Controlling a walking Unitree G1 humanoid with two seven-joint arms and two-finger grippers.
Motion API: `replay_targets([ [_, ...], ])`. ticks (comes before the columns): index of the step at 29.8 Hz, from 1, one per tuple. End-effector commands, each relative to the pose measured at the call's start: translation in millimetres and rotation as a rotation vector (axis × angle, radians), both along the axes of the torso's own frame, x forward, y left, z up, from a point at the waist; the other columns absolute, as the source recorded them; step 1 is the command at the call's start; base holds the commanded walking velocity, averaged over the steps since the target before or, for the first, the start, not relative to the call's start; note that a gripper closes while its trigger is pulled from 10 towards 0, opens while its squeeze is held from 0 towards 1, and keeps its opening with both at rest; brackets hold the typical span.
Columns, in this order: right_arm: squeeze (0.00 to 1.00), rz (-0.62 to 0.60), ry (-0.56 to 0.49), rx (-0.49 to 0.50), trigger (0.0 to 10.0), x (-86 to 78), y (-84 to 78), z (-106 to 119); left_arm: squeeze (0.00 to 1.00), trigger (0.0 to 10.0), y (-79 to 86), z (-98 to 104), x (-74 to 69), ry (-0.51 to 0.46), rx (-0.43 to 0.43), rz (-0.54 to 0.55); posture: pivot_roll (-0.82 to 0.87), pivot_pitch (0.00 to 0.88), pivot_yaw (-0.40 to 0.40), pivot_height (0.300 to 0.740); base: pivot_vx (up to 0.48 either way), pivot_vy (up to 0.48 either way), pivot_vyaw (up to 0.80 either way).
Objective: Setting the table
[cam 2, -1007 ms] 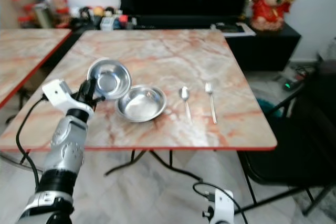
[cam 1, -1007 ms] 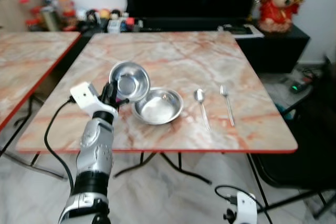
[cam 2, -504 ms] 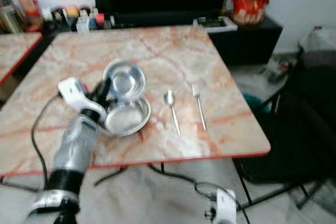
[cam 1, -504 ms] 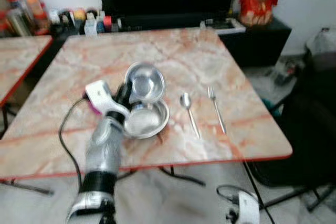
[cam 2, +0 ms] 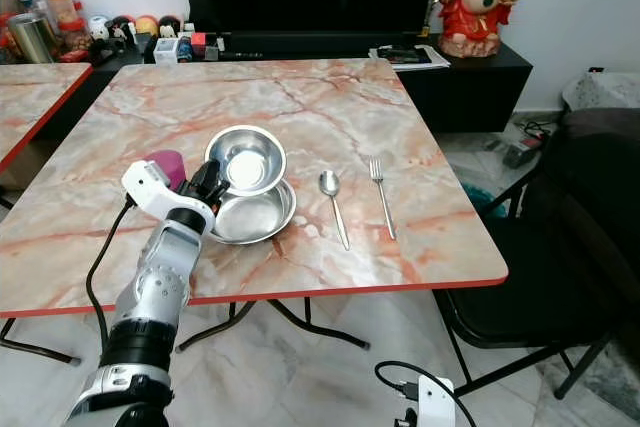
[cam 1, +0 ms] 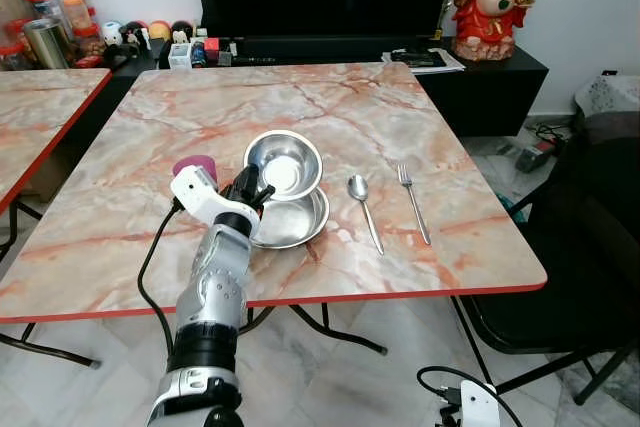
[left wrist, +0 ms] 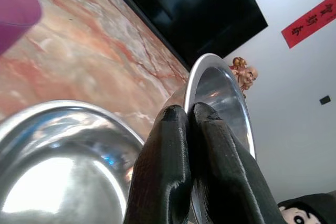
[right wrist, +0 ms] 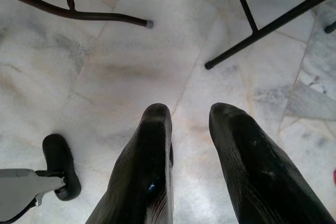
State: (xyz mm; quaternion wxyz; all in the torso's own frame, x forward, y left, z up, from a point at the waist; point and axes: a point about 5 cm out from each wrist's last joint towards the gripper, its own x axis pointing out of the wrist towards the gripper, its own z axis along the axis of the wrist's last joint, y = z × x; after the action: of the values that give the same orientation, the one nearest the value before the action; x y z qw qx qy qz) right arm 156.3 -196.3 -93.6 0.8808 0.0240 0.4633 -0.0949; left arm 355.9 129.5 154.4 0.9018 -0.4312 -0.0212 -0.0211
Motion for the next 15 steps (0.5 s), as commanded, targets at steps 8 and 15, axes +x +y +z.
replay_targets([
  [8, 0.0, -0.024, -0.002, 0.002, 10.0, -2.1, 0.6, -0.8, 0.0, 10.0, -3.1, -9.0, 4.5, 0.152, 0.051, 0.003, -0.01, 0.0, 0.03, 0.732, 0.0, 0.0, 0.0],
  [15, 0.0, -0.02, 0.007, 0.008, 10.0, -3.8, 2.8, -1.8, 0.0, 10.0, 10.2, -13.6, 0.1, 0.225, 0.073, 0.057, 0.0, 0.0, 0.03, 0.732, 0.0, 0.0, 0.0],
])
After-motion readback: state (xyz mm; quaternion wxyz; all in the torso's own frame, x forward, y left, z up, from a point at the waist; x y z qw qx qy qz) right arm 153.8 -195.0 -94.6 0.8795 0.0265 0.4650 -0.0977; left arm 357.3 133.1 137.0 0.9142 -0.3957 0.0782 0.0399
